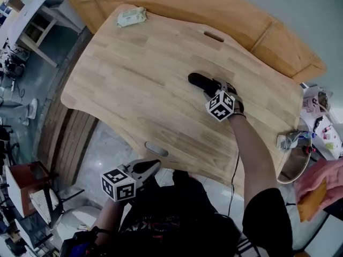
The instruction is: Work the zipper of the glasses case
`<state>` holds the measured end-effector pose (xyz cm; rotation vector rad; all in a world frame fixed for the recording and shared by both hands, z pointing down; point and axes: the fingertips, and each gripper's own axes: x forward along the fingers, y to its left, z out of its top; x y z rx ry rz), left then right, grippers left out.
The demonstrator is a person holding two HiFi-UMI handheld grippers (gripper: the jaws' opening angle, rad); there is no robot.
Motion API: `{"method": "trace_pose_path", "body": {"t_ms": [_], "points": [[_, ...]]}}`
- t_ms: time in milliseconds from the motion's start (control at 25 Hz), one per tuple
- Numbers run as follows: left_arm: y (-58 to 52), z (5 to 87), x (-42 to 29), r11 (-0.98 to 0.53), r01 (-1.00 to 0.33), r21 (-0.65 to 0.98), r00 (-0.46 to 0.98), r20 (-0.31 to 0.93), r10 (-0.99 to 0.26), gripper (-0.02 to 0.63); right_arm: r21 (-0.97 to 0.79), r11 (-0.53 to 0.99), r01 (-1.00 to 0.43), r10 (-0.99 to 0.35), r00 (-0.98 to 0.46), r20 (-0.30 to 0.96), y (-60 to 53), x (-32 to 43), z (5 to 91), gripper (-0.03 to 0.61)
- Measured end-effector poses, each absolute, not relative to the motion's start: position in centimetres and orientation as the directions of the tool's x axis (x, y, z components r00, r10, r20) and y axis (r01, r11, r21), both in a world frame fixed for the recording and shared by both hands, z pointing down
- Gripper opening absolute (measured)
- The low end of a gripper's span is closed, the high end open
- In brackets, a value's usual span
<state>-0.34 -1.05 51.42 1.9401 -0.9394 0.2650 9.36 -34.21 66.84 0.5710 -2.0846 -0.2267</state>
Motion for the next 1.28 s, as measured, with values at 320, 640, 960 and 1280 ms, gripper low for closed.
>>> {"method": "trace_pose_path", "body": {"t_ms": [320, 640, 960, 1280], "points": [[-1.1, 51.5, 0.1, -0.271, -0.703, 0.658, 0.686, 0.527, -0.502, 0.012, 0.395, 0.874, -0.283, -0.485, -0.456, 0.746, -32.9, 9.5, 67.2, 0.285], [-1.0, 51.5, 0.8, -0.295, -0.694, 0.657, 0.700, 0.517, -0.493, 0.012, 0.395, 0.876, -0.278, -0.483, -0.480, 0.733, -31.2, 9.2, 66.7, 0.297], [-1.1, 51.0, 0.8, -0.313, -0.683, 0.660, 0.710, 0.498, -0.498, 0.012, 0.355, 0.863, -0.359, -0.500, -0.507, 0.702, -29.5, 10.0, 65.2, 0.297], [-1.8, 50.3, 0.5, -0.383, -0.655, 0.651, 0.743, 0.464, -0.483, 0.012, 0.072, 0.761, -0.644, -0.551, -0.584, 0.597, -25.9, 12.0, 62.0, 0.244]]}}
